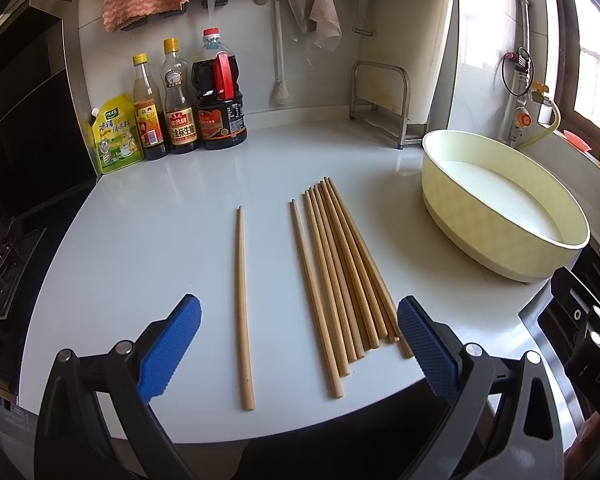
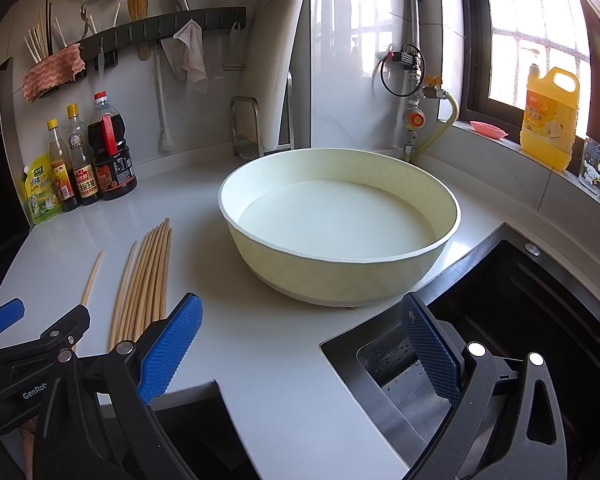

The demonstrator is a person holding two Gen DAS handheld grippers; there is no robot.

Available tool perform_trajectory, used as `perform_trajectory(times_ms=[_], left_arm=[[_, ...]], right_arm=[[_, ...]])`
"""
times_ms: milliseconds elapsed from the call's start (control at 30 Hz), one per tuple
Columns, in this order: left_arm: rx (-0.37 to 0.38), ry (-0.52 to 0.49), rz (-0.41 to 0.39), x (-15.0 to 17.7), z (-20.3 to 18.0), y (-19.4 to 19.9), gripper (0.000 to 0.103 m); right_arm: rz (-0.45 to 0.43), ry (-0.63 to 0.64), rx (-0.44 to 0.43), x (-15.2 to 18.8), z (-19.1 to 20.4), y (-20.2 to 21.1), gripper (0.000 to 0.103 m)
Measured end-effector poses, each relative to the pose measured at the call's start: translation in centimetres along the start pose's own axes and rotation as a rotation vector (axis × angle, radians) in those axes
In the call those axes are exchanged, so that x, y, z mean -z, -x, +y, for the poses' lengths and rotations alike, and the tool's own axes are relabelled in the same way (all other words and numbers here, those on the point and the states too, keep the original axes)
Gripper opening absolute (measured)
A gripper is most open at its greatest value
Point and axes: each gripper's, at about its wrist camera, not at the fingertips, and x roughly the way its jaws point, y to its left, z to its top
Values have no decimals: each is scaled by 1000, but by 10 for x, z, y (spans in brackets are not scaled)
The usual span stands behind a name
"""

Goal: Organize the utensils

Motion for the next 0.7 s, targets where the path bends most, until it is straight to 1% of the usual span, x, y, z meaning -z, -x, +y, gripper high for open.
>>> perform_trajectory(times_ms=[700], left_arm=[[1, -7, 3, 0, -2, -1, 97]], right_arm=[[2, 1, -2, 1, 0, -1, 95]])
